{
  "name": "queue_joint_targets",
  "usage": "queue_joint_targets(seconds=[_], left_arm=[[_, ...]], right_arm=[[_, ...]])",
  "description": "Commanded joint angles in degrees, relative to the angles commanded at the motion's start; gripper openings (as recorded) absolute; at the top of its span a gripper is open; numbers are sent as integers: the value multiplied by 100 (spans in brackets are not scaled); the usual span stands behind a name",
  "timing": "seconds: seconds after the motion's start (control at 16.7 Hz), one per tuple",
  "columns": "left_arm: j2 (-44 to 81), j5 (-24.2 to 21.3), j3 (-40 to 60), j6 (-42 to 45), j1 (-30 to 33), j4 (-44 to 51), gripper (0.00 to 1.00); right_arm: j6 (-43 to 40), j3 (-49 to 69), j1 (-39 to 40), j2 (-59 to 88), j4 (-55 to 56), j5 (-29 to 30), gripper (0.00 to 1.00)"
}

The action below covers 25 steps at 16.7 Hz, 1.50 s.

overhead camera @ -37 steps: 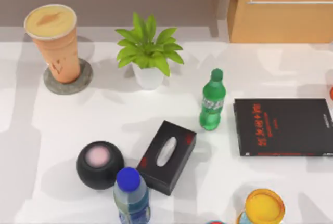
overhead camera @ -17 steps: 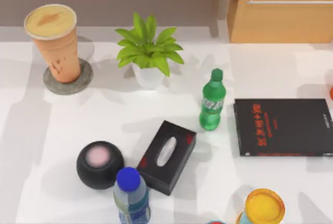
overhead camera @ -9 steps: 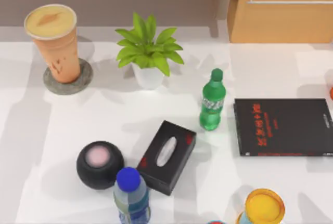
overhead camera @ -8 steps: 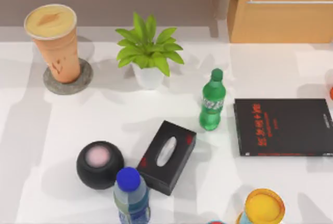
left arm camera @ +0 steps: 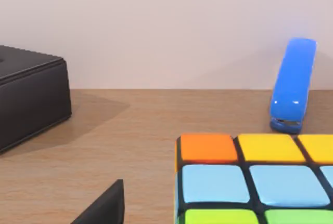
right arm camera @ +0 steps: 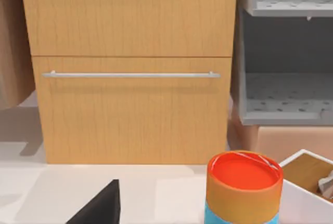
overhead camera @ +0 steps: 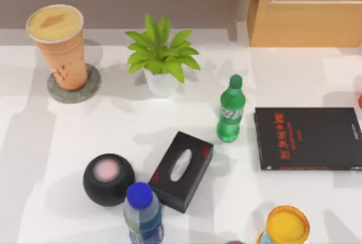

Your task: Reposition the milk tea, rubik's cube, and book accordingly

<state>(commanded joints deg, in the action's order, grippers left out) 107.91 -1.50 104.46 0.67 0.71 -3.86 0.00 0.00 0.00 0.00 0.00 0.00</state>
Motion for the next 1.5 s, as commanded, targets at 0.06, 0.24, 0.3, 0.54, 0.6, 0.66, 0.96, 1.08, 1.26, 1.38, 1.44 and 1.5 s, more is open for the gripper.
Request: queue_joint_targets(seconds=[0.06, 0.24, 0.3, 0.54, 0.6, 0.66, 0.96, 1.08, 1.26, 1.38, 1.44, 1.5], left_arm=[[-95, -2, -106, 1, 0, -25, 100], [-371, 1, -540, 1, -9, -93, 100], [-468, -3, -666, 1, -7, -120, 100], [-616, -3, -814, 3, -10, -170, 100], [-589, -3, -791, 3, -1, -162, 100], [-591, -3, -792, 3, -1, -163, 100], [-1376, -9, -1508, 1, 11, -148, 100], [-2084, 2, -2192, -3, 6, -115, 100], [-3522, 25, -3577, -16, -6, -17, 100], [-4677, 43, -4676, -28, -15, 78, 100], [-5291, 52, -5259, -34, -19, 130, 100], [-5915, 62, -5849, -41, -25, 183, 100]], right_arm=[[0, 0, 0, 0, 0, 0, 100], [0, 0, 0, 0, 0, 0, 100], [0, 0, 0, 0, 0, 0, 100], [0, 0, 0, 0, 0, 0, 100], [0, 0, 0, 0, 0, 0, 100], [0, 0, 0, 0, 0, 0, 100], [0, 0, 0, 0, 0, 0, 100], [0, 0, 0, 0, 0, 0, 100], [0, 0, 0, 0, 0, 0, 100], [0, 0, 0, 0, 0, 0, 100], [0, 0, 0, 0, 0, 0, 100], [0, 0, 0, 0, 0, 0, 100]])
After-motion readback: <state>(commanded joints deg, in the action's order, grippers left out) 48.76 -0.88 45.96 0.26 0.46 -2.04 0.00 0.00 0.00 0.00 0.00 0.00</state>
